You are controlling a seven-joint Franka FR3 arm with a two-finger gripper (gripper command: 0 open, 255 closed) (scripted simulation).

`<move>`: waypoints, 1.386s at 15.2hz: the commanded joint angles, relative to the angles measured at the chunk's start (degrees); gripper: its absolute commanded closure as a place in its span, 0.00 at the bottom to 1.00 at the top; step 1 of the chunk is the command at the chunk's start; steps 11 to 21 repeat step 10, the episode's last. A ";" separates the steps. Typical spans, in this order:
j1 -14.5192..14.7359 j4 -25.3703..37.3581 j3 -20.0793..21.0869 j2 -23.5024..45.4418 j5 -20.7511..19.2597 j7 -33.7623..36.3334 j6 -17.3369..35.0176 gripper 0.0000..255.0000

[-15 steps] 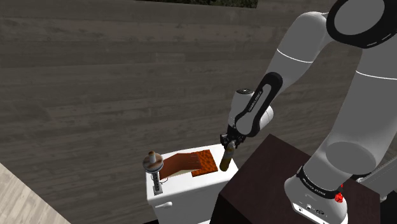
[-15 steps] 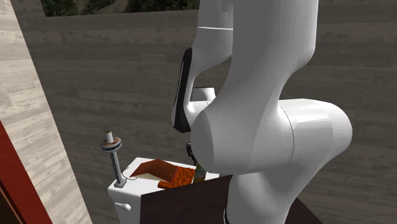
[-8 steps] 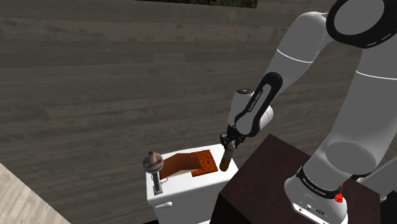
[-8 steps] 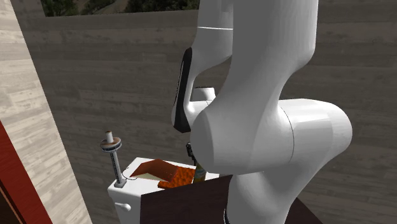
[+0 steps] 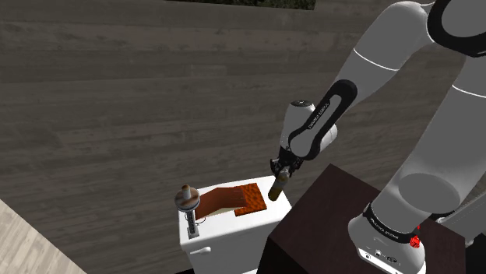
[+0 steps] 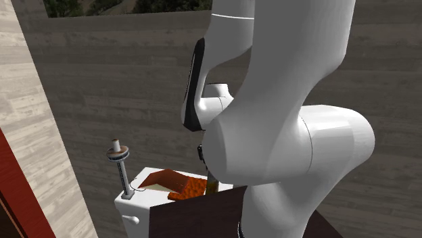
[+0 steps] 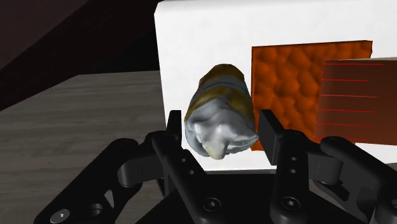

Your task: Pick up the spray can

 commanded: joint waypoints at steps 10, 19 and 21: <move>-0.13 -1.18 0.20 -10.68 1.13 -0.84 -9.52 1.00; -0.13 -1.18 0.20 -10.68 1.13 -0.84 -9.52 1.00; -0.13 -1.18 0.20 -10.68 1.13 -0.84 -9.52 1.00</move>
